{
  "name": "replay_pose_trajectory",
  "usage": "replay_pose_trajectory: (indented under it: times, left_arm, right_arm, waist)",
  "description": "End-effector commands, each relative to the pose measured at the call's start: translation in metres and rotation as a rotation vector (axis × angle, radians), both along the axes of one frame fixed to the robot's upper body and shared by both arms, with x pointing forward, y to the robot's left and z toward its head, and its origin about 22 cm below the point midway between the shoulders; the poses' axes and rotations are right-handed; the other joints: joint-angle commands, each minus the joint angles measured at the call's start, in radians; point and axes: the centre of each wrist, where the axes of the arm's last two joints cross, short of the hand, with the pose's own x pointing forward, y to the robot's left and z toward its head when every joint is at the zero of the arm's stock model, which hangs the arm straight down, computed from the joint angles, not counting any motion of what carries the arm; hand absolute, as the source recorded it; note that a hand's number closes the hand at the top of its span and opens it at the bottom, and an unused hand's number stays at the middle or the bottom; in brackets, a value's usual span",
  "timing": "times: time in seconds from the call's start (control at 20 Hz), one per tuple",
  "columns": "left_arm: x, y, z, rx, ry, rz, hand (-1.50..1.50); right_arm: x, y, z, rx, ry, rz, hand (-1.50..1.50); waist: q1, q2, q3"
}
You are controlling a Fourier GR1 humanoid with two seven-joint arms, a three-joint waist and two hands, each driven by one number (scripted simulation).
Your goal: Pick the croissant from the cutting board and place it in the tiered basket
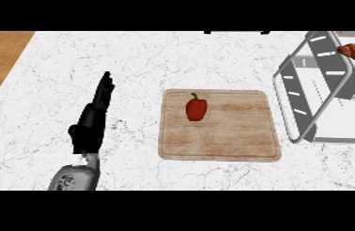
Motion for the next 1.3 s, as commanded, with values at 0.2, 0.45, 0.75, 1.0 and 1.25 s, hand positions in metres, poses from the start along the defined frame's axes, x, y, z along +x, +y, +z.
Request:
replay_pose_trajectory:
  times: [0.2,0.45,0.75,1.0,1.25]
  left_arm:
    - [0.013,0.016,0.005,0.001,-0.009,0.016,0.00]
    - [-0.002,0.004,0.005,-0.007,0.000,0.005,0.00]
    - [0.005,0.008,0.003,0.003,0.014,0.009,0.00]
    - [-0.004,-0.001,0.005,0.000,0.011,0.032,0.00]
    - [0.001,0.006,0.014,-0.008,-0.011,0.052,0.00]
  right_arm:
    - [0.017,-0.030,-0.034,0.277,-0.064,0.010,-1.50]
    - [-0.004,-0.046,-0.015,0.423,-0.290,-0.044,-1.50]
    - [-0.048,-0.089,-0.005,0.476,-0.373,-0.247,-1.50]
    - [-0.114,-0.149,-0.005,0.609,-0.487,-0.308,-1.50]
    - [-0.192,-0.206,-0.036,0.664,-0.516,-0.290,-1.50]
  waist:
    - [-0.003,0.000,0.000]
    - [-0.011,-0.006,0.000]
    - [-0.021,-0.005,0.000]
    - [-0.041,-0.010,0.001]
    - [-0.049,-0.008,0.002]
